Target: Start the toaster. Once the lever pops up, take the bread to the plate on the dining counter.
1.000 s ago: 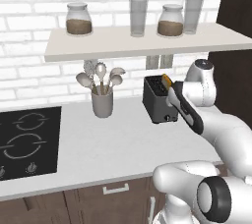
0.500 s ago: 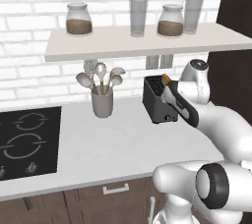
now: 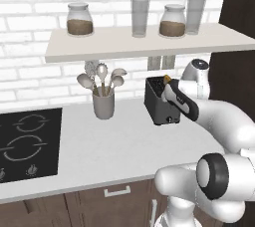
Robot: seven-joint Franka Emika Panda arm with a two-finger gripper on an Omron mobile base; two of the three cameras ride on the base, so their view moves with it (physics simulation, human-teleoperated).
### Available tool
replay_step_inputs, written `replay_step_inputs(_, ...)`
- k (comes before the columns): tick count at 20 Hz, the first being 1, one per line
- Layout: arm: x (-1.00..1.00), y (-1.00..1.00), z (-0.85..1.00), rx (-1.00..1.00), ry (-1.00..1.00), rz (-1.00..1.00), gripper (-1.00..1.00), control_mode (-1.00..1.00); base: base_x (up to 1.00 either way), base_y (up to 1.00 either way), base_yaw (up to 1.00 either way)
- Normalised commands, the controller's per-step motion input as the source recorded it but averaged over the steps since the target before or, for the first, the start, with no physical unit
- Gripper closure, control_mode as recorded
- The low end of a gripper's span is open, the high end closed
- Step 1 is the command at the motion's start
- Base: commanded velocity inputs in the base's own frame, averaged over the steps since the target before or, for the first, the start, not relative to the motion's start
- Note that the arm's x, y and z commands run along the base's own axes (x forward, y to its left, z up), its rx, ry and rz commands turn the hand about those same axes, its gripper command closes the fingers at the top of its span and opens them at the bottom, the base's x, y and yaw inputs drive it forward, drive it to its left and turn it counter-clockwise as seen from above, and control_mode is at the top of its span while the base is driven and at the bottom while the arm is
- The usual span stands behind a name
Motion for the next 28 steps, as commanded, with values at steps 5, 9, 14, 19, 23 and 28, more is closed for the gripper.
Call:
replay_step_inputs(5, 0.18, 0.0, -0.18, 0.0, 0.0, 0.0, 1.0, -1.0, 0.0, 0.0, 0.0)
replay_step_inputs(9, 0.21, 0.0, -0.23, 0.0, 0.0, 0.0, 1.0, -1.0, 0.0, 0.0, 0.0)
replay_step_inputs(14, 0.14, 0.0, -0.22, 0.0, 0.0, 0.0, 1.0, -1.0, 0.0, 0.0, 0.0)
replay_step_inputs(19, 0.14, 0.0, -0.03, 0.0, 0.0, 0.0, 1.0, -1.0, 0.0, 0.0, 0.0)
replay_step_inputs(23, 0.16, 0.0, -0.01, 0.0, 0.0, 0.0, 1.0, -1.0, 0.0, 0.0, 0.0)
replay_step_inputs(28, 0.17, 0.0, -0.03, 0.0, 0.0, 0.0, 1.0, -1.0, 0.0, 0.0, 0.0)
